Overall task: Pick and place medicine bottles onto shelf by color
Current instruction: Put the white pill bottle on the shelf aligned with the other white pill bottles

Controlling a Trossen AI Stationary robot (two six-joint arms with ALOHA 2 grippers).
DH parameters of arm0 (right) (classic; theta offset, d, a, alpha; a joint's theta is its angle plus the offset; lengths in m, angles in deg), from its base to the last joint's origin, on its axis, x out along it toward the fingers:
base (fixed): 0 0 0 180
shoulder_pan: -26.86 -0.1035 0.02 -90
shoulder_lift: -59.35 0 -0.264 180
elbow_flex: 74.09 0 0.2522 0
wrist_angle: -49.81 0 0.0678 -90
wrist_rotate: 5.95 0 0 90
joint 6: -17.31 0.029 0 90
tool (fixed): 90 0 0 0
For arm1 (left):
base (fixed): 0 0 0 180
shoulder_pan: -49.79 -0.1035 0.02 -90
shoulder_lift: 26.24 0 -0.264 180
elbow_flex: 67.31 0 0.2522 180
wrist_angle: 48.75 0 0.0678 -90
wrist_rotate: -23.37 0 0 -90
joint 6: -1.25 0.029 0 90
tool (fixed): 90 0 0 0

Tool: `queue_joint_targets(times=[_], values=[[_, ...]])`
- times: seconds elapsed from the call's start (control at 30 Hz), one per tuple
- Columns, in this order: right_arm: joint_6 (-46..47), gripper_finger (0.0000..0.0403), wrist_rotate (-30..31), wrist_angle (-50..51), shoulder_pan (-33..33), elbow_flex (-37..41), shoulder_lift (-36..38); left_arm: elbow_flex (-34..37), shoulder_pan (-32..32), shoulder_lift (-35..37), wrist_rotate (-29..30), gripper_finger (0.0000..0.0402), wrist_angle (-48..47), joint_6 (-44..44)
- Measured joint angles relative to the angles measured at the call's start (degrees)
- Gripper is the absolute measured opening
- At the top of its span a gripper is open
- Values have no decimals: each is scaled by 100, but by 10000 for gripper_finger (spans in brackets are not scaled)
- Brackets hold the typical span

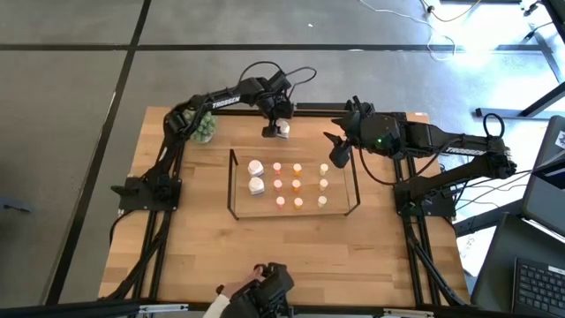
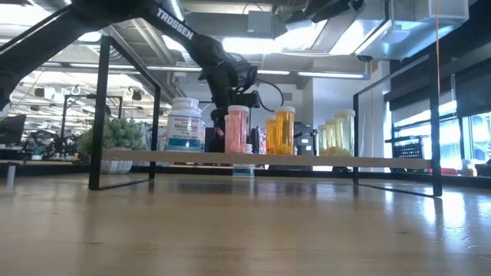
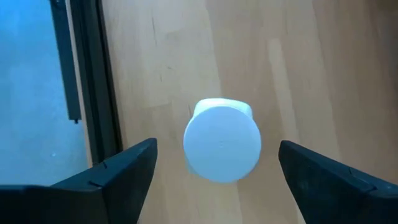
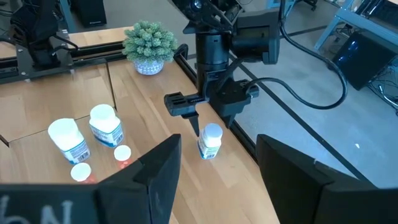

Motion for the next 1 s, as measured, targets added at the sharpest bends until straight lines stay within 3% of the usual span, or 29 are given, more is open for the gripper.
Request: queue_joint_targets(times=[0.2, 0.73, 1.0], values=[[0, 210, -1, -1, 0, 0, 0, 0, 121, -4, 270, 331, 6, 35], [0, 210, -1, -3, 0, 0, 0, 0, 171, -192, 286, 330, 12, -196], [0, 210, 1, -3, 0, 0, 0, 0, 224, -194, 242, 277, 12, -201]])
